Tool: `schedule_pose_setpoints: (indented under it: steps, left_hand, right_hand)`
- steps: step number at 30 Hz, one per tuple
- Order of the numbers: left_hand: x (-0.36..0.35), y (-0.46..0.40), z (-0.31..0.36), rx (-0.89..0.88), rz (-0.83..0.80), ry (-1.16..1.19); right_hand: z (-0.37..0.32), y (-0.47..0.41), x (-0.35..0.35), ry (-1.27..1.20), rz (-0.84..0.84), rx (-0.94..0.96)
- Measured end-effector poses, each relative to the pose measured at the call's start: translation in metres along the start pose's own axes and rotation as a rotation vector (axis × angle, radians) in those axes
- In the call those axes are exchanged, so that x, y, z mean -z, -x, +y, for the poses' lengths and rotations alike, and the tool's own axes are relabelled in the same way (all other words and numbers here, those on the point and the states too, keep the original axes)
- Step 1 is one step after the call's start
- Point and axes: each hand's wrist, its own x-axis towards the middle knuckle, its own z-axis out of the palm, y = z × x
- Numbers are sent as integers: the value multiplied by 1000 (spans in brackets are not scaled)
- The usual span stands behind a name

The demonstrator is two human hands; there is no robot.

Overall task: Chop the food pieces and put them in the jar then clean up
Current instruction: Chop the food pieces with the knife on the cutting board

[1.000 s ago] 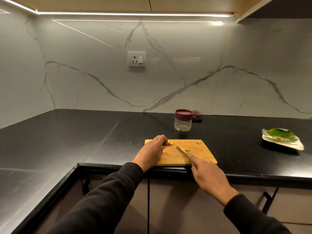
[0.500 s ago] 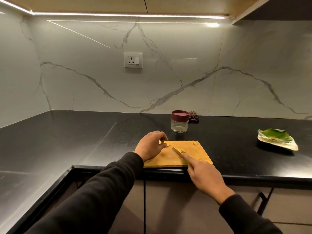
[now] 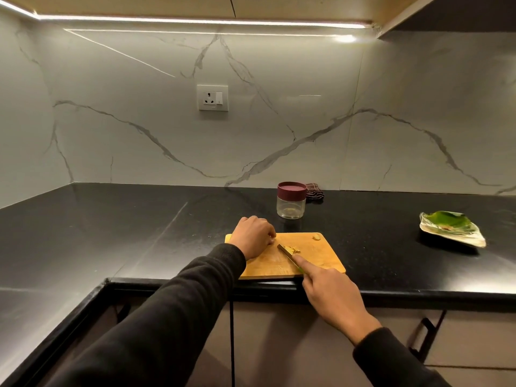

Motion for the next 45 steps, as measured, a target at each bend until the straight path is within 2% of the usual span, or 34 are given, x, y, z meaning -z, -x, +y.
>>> schedule_pose_setpoints:
  steps: [12,22,31,37,45]
  left_hand:
    - [-1,4,8,-9,111,298]
    - [8,27,12,-59,258,384]
    - [12,63,7,-176,122,354]
    - [16,64,-3,-103,29,460]
    - [8,71,-4,-67,91,489]
  right_hand:
    - [0,1,-1,-6,13,-6]
    - [-2,1,0,23,8,-5]
    - [-2,2,-2,26,25,-2]
    - [-2,2,-2,27,14,3]
    - [-4,1,1,44,-31,-3]
